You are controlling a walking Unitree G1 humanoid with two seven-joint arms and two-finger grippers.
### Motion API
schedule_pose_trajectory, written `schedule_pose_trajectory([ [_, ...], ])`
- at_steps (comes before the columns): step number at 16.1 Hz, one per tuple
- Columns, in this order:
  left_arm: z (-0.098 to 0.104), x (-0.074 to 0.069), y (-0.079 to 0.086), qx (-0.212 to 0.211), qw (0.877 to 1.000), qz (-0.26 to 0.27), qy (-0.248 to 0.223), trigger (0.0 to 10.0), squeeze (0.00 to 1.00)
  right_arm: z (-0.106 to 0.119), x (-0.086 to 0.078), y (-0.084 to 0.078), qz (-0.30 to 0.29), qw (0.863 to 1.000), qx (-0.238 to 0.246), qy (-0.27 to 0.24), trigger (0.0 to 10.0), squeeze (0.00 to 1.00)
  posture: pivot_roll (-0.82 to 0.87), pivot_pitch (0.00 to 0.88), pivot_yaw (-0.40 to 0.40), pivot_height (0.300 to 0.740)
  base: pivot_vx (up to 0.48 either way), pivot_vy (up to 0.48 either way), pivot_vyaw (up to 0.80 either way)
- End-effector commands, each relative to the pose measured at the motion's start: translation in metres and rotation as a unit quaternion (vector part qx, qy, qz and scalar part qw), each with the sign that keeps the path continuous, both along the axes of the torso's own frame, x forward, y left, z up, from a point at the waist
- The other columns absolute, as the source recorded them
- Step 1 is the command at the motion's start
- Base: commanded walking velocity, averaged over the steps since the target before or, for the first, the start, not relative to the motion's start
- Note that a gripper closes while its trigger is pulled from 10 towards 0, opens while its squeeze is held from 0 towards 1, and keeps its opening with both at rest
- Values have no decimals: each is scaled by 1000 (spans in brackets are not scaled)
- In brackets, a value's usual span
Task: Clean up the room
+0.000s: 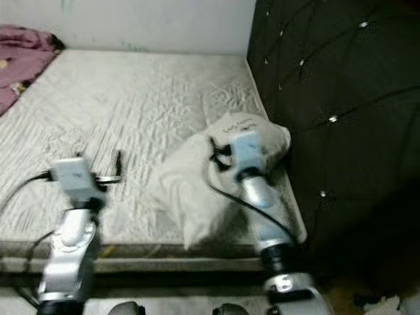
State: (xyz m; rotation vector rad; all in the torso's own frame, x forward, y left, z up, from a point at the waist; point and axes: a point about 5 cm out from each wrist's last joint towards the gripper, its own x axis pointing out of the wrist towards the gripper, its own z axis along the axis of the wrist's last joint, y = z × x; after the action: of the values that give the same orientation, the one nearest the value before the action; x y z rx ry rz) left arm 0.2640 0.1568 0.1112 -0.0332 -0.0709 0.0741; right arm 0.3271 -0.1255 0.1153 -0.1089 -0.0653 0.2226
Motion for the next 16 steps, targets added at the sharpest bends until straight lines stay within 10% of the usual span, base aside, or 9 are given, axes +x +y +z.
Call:
schedule_pose_trajectory([
  [1, 2, 1, 9, 14, 1000, 16, 2, 10000, 0, 4, 1, 7, 10, 1000, 4, -6, 10000, 0, -47, 0, -37, 740, 0, 0, 0],
  [16, 6, -7, 26, 17, 999, 41, -3, 10000, 0, 6, -5, 3, 4, 1000, 28, 3, 10000, 0, -43, 0, -37, 740, 0, 0, -189],
])
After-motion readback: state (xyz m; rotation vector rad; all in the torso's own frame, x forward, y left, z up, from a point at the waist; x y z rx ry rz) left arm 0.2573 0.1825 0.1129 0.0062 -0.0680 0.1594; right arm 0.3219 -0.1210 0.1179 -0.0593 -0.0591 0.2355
